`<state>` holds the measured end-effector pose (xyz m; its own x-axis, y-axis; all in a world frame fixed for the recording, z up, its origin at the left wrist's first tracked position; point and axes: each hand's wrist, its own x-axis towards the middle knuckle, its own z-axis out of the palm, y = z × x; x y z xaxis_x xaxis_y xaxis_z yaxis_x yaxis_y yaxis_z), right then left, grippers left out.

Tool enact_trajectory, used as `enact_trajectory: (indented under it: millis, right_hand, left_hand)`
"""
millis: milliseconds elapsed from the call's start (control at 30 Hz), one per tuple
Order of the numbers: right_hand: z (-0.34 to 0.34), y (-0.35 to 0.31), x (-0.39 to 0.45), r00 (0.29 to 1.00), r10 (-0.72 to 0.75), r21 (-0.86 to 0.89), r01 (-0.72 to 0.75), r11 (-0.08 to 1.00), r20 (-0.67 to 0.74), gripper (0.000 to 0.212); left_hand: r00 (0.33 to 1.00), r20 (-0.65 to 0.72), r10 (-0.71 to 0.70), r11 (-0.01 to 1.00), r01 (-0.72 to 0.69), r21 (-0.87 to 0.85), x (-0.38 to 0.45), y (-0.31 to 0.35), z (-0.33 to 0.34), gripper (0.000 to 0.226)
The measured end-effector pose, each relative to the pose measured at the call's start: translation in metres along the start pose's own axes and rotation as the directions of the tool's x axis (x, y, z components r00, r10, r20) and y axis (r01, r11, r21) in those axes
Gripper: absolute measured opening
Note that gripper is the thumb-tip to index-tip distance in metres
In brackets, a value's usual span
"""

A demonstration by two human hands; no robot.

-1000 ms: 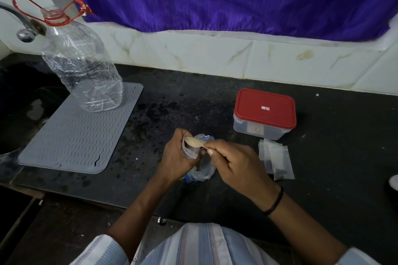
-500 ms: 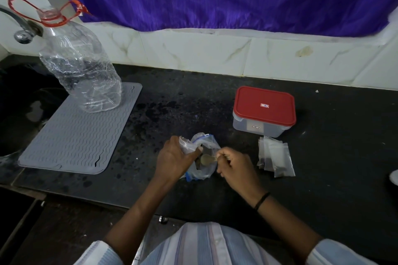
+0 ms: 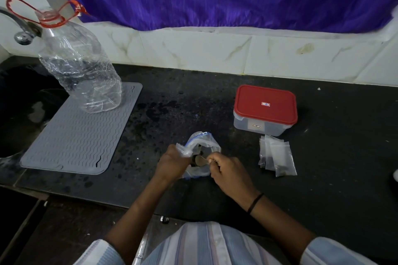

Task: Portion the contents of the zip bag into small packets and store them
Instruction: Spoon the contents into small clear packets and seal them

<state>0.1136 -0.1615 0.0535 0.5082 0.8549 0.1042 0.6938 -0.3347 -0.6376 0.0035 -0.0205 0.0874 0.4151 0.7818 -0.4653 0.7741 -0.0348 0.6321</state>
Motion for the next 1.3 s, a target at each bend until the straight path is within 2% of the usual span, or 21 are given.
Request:
enact_trajectory:
  millis: [100, 167, 233, 267, 367, 467, 533, 700, 767, 833, 1000, 1167, 1300]
  right_hand:
    - [0.002, -0.001, -0.001, 0.999, -0.033, -0.063, 0.033, 0.997, 0.011, 0.018]
    - [0.004, 0.0, -0.002, 1.0, -0.019, -0.062, 0.02, 0.998, 0.019, 0.019]
    - [0.004, 0.0, -0.001, 0.999, 0.031, 0.003, -0.031, 1.0, 0.04, 0.018]
    - [0.003, -0.001, -0.001, 0.994, 0.084, 0.097, -0.09, 0.991, 0.066, 0.017]
    - [-0.004, -0.005, 0.003, 0.942, 0.268, 0.404, -0.33, 0.853, 0.203, 0.017]
    - [-0.008, -0.004, 0.004, 0.894, 0.358, 0.574, -0.447, 0.686, 0.269, 0.018]
    - [-0.009, -0.002, 0.004, 0.873, 0.387, 0.652, -0.482, 0.586, 0.298, 0.018]
    - [-0.008, 0.003, 0.004, 0.829, 0.444, 0.717, -0.534, 0.448, 0.34, 0.021]
    - [-0.006, 0.003, 0.001, 0.818, 0.483, 0.756, -0.522, 0.396, 0.312, 0.022]
    - [-0.005, 0.002, -0.002, 0.823, 0.514, 0.784, -0.479, 0.395, 0.243, 0.022]
    - [-0.011, 0.005, -0.009, 0.871, 0.487, 0.783, -0.348, 0.515, 0.067, 0.023]
    - [-0.024, 0.01, -0.015, 0.852, 0.524, 0.82, -0.289, 0.495, -0.016, 0.025]
    - [-0.039, 0.004, -0.018, 0.847, 0.529, 0.859, -0.236, 0.455, -0.047, 0.026]
  left_hand:
    - [0.999, -0.048, 0.02, 0.992, -0.025, -0.124, 0.001, 0.004, -0.001, 0.04]
    - [0.999, -0.028, 0.037, 0.97, -0.043, -0.24, 0.0, 0.006, -0.001, 0.034]
    - [0.999, 0.014, 0.029, 0.946, -0.023, -0.324, -0.001, 0.005, 0.0, 0.034]
    - [0.999, 0.026, 0.025, 0.937, -0.014, -0.35, -0.001, 0.003, 0.0, 0.035]
    - [0.999, 0.034, 0.018, 0.922, -0.003, -0.387, 0.0, 0.0, 0.001, 0.039]
    - [0.998, 0.062, 0.011, 0.921, 0.014, -0.389, 0.0, -0.001, 0.001, 0.041]
    - [0.997, 0.08, 0.004, 0.921, 0.027, -0.39, 0.002, -0.002, 0.002, 0.044]
    - [0.998, 0.068, 0.0, 0.909, 0.028, -0.417, 0.007, -0.007, 0.002, 0.044]
    - [0.998, 0.062, 0.0, 0.918, 0.024, -0.395, 0.008, -0.008, 0.003, 0.045]
    - [0.999, 0.04, 0.007, 0.934, 0.008, -0.356, 0.01, -0.008, 0.006, 0.045]
    - [0.997, 0.004, 0.079, 0.969, -0.075, -0.235, 0.009, -0.007, 0.005, 0.042]
    - [0.97, -0.043, 0.24, 0.952, -0.244, -0.185, 0.004, -0.003, -0.005, 0.045]
    - [0.892, -0.175, 0.417, 0.891, -0.439, -0.115, 0.002, -0.002, -0.011, 0.041]
